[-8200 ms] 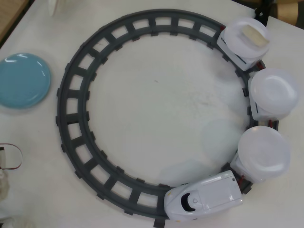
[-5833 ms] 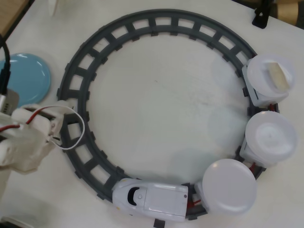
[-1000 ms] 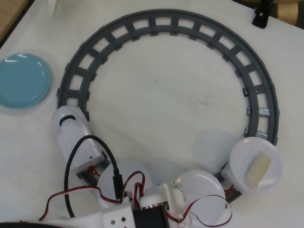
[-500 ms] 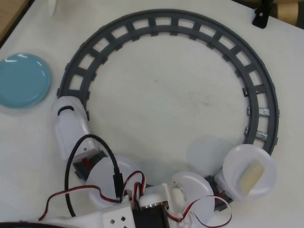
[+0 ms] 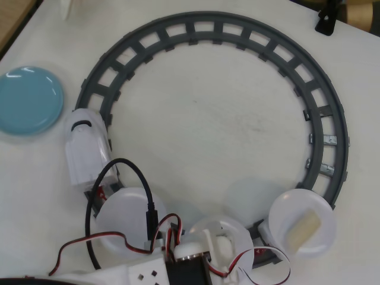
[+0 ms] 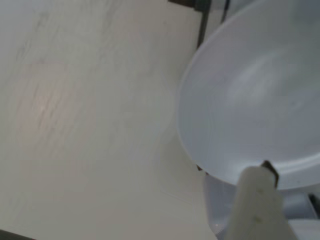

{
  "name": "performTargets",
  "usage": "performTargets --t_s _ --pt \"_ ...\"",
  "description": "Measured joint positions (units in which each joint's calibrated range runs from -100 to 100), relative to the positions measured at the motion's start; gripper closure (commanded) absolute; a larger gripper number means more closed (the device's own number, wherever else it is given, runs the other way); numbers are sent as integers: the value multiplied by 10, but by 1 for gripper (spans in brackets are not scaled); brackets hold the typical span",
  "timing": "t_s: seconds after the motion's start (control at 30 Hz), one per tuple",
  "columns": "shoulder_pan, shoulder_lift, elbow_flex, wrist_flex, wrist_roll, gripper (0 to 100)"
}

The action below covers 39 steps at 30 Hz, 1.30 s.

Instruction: Pick up the sushi from the Shinkansen and put it on the blue dish

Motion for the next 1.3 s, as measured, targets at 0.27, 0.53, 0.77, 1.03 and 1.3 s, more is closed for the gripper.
performTargets --t_s 0.27,0.53,0.77,1.03,1.3 --pt "16 0 -7 0 62 72" --pt "35 0 -34 0 87 72" --pt "40 0 -34 -21 117 72" --pt "44 1 16 -118 121 73" --pt "45 2 38 -128 121 73"
